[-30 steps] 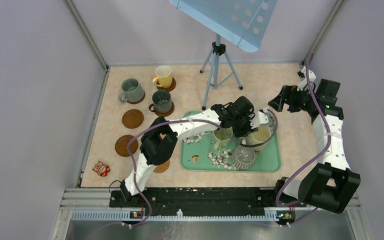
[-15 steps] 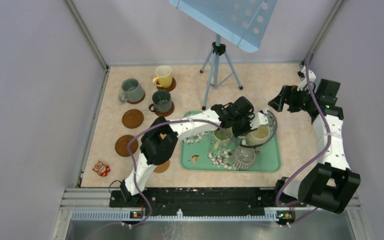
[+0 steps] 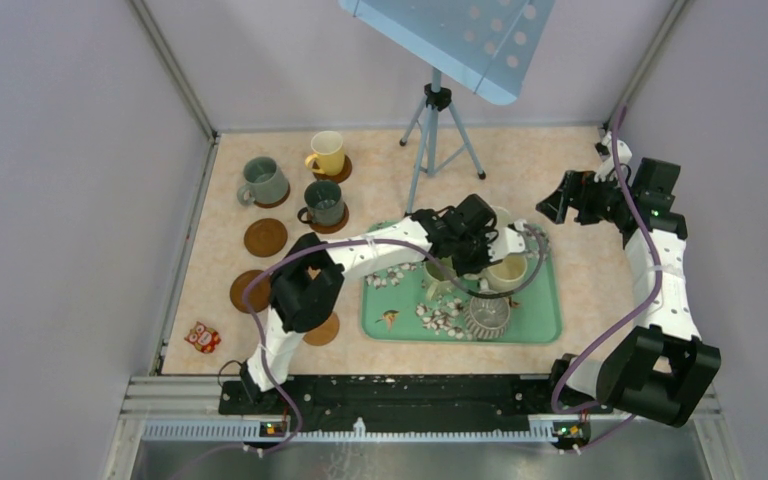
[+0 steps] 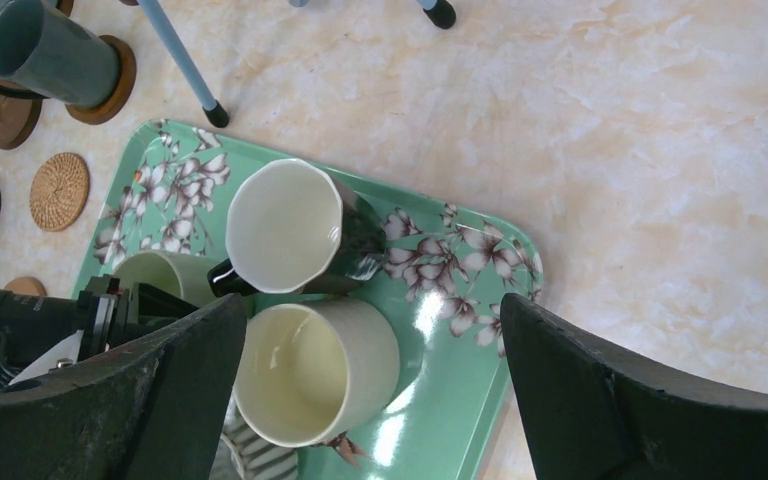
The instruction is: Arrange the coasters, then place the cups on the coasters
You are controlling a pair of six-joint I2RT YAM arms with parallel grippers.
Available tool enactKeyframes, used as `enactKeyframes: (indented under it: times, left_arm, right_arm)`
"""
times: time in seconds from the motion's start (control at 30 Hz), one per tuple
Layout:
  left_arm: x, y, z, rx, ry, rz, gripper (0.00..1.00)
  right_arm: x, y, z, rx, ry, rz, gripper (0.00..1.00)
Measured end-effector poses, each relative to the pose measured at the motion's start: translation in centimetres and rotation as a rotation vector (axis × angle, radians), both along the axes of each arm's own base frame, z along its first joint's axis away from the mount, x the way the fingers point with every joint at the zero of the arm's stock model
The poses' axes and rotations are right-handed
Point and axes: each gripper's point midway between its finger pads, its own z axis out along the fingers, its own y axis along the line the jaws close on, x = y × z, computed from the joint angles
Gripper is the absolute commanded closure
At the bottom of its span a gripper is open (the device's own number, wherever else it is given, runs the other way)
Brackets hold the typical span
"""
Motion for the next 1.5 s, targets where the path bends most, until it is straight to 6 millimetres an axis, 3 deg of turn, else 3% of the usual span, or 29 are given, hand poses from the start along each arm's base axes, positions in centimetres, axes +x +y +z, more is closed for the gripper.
enactKeyframes:
  times: [0.73, 1.2, 1.3, 1.5]
  left_arm:
    - [0.1, 7.8, -0.2, 0.085, 0.038, 0.068, 0.94]
    - [2.6, 13.2, -0.3, 0.118, 0.066, 0.181, 0.95]
    - [2.6, 13.2, -0.3, 0.119, 0.072, 0.193, 0.91]
    - [2.7, 13.1, -0.4, 0.134, 0.09, 0.222, 0.72]
  right_arm:
    - [0.0, 0.1, 0.1, 0.005, -0.002, 0.006, 0.04]
    - [-0.1, 0.2, 0.1, 0.009, -0.003, 0.011, 0.04]
    - [-0.1, 0.2, 0.1, 0.01, -0.003, 0.012, 0.04]
    - [-0.1, 0.3, 0.1, 0.01, -0.003, 0.013, 0.04]
